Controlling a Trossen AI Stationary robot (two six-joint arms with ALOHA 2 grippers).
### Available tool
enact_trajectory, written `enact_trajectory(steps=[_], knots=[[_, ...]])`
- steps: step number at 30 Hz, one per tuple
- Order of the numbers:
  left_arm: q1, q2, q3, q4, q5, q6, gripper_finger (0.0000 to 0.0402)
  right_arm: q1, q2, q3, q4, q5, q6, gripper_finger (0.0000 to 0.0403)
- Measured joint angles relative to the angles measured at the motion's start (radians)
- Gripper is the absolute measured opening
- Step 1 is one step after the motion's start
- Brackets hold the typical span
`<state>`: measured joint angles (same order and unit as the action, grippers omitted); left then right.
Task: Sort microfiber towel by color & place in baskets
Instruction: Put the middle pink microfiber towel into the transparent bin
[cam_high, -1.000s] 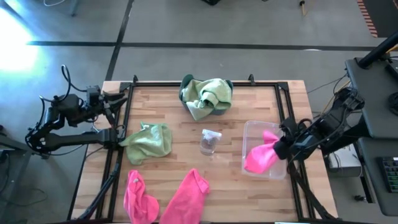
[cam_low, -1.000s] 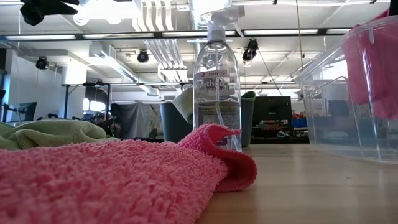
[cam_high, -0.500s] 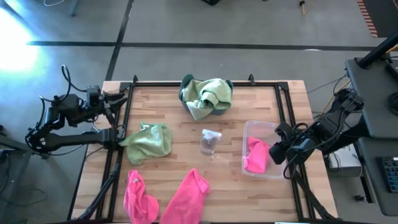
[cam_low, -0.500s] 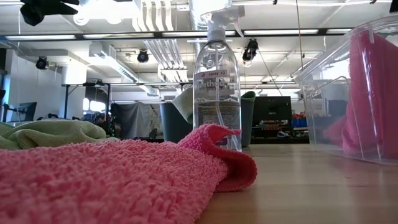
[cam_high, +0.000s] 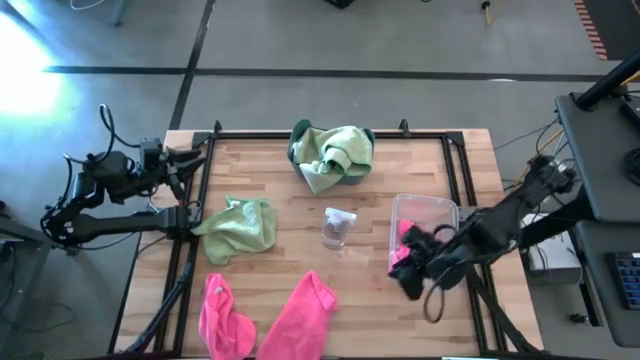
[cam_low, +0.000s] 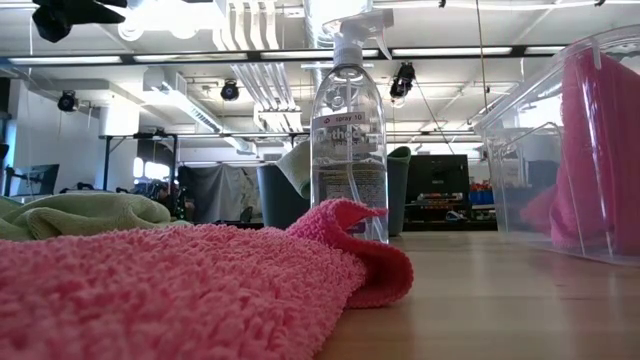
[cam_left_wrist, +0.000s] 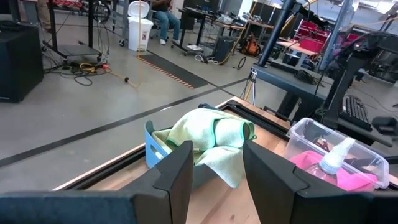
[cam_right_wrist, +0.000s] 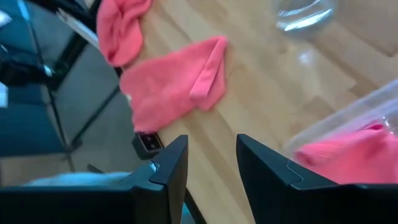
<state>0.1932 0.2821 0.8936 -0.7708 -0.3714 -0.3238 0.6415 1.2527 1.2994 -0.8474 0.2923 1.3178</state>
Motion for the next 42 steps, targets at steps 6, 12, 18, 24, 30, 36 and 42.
enact_trajectory(steps=[6, 12, 18, 24, 30, 36, 42], knots=[[0.000, 0.000, 0.000, 0.000, 0.077, -0.001, 0.0126, -0.019, 0.212, 0.133, -0.001, -0.110, -0.065, 0.0128], [0.000, 0.000, 0.000, 0.000, 0.119, 0.000, 0.0126, -0.055, 0.410, 0.310, 0.000, -0.148, -0.190, 0.0132], [0.000, 0.000, 0.000, 0.000, 0.170, 0.000, 0.0126, -0.090, 0.563, 0.476, -0.009, -0.232, -0.299, 0.0128], [0.000, 0.000, 0.000, 0.000, 0.264, 0.000, 0.0126, -0.125, 0.642, 0.573, -0.010, -0.277, -0.406, 0.0130], [0.000, 0.000, 0.000, -0.001, 0.413, -0.002, 0.0126, -0.159, 0.710, 0.609, -0.024, -0.283, -0.453, 0.0126], [0.000, 0.000, 0.000, -0.005, 0.494, -0.008, 0.0126, -0.187, 0.792, 0.610, -0.119, -0.319, -0.452, 0.0122], [0.000, -0.001, 0.000, -0.016, 0.494, -0.008, 0.0126, -0.188, 0.869, 0.609, -0.107, -0.401, -0.456, 0.0127]])
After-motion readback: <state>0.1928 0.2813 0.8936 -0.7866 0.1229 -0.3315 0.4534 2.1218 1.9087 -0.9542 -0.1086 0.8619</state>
